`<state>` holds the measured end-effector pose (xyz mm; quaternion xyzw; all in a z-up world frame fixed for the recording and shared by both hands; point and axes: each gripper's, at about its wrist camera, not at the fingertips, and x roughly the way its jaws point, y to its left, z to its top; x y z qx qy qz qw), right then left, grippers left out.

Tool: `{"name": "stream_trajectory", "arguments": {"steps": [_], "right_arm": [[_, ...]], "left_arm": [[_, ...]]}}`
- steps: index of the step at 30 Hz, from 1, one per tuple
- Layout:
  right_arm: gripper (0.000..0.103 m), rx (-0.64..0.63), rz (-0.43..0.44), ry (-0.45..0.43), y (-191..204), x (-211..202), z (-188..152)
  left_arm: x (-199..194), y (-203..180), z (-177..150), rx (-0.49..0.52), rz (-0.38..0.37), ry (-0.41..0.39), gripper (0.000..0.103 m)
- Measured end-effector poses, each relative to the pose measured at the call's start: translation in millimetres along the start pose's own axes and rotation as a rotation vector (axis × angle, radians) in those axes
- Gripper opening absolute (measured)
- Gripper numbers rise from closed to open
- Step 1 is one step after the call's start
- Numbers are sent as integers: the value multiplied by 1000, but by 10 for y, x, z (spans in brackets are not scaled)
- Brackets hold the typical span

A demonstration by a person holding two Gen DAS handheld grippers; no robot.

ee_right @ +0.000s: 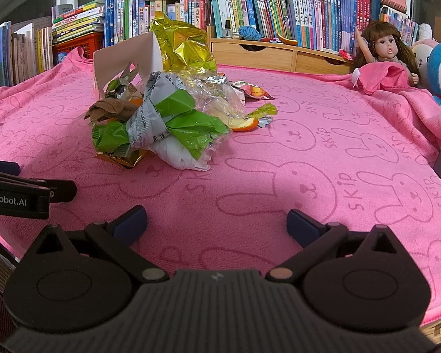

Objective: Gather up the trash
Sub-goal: 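Reach into the pile and grasp the green-and-white wrapper with the right gripper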

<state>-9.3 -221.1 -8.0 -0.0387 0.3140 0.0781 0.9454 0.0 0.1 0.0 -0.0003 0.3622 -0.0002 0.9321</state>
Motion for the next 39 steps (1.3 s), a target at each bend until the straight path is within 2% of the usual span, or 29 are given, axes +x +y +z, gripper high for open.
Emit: {"name": "stream_trajectory", "arguments": {"steps": [19, 25, 30, 35, 39], "right_arm": [[103, 12, 10, 22, -22, -2, 63], [98, 45, 74, -52, -94, -111, 144], [93, 5, 91, -131, -86, -171, 266], [83, -2, 123, -147, -109, -87, 423], [81, -5, 176, -138, -99, 58, 508]], "left_arm": [[-18, -9, -8, -6, 4, -13, 103], [-116, 99, 86, -62, -99, -47, 102], [-225, 110, 195, -65, -154, -106, 102], [-246, 134, 297, -96, -209, -98, 90], [-226, 197, 310, -115, -212, -77, 79]]}}
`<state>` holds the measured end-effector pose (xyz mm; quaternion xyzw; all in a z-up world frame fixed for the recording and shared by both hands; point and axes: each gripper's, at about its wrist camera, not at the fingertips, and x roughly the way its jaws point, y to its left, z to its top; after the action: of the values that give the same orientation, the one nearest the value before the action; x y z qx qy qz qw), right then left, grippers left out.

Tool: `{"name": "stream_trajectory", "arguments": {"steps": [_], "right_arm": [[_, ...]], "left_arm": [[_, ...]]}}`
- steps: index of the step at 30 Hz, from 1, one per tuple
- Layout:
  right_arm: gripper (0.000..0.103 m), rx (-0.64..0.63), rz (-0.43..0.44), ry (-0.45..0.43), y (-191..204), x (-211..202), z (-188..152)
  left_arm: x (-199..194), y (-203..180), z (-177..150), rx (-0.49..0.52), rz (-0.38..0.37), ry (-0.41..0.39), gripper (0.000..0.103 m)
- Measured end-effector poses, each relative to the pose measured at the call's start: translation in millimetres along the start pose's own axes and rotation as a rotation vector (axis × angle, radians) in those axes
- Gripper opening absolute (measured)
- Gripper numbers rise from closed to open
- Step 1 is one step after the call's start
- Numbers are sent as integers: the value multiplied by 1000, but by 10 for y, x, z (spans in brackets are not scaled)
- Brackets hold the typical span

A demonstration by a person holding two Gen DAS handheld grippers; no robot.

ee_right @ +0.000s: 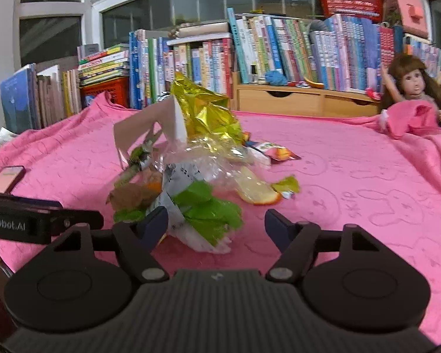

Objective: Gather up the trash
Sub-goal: 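Reach into the pile and grasp the green-and-white wrapper with the right gripper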

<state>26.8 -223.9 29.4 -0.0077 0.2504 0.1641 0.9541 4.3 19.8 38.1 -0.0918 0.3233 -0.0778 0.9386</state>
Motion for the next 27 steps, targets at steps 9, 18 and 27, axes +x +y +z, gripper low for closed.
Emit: {"name": "stream_trajectory", "arguments": {"steps": [9, 18, 27], "right_arm": [[18, 51, 19, 2, 51, 48, -23], [17, 37, -125, -54, -166, -247, 79], [17, 73, -155, -1, -346, -349, -142]], "left_arm": [[-11, 28, -20, 11, -8, 8, 69], [31, -71, -12, 17, -32, 10, 69], [163, -430, -160, 121, -43, 4, 66]]}}
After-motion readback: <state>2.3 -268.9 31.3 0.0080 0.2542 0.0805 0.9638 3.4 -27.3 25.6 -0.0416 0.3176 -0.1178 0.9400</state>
